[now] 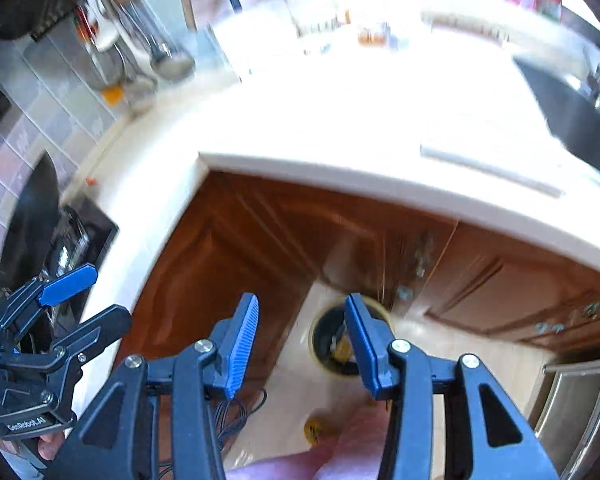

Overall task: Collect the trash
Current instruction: 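Raise both grippers from the bin back up to the counter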

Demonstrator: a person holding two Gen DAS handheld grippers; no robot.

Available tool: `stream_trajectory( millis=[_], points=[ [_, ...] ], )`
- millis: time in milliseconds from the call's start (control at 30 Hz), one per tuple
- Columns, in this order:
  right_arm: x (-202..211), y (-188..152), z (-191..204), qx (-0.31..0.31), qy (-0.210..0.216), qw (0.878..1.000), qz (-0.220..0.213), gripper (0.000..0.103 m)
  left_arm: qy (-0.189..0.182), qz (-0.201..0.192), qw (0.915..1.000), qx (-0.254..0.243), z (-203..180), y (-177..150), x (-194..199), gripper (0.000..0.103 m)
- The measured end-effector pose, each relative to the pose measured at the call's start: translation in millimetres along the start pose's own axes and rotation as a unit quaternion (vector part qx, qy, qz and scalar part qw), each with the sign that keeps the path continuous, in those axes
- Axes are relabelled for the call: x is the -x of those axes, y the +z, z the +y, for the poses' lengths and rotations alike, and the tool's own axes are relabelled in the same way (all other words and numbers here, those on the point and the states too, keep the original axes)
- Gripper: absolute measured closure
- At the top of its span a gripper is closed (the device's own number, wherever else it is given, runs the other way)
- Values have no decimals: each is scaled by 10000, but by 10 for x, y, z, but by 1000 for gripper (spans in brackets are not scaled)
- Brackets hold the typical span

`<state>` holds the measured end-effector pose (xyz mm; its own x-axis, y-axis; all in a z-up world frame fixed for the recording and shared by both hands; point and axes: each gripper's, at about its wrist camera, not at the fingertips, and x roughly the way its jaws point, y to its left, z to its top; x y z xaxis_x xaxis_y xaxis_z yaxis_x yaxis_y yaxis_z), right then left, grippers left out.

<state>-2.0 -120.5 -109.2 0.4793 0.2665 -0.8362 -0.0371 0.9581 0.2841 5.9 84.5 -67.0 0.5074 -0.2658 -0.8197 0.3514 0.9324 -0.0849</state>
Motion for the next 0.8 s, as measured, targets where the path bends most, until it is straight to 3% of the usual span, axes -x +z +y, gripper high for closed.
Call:
stream_trajectory(
  millis=[400,633,800],
  points=[
    [671,435,112,189,-71,9966,-801,56,310,-1058,9935,-285,-105,527,531,12],
    [867,683,-50,130,-106,9941,-1074,54,252,-1169,9926,-227,-111,807,482,12],
    [844,1110,-303,129,27,9939,-1095,47,408,-1156,9921,-256,-136,1101,263,12]
  ],
)
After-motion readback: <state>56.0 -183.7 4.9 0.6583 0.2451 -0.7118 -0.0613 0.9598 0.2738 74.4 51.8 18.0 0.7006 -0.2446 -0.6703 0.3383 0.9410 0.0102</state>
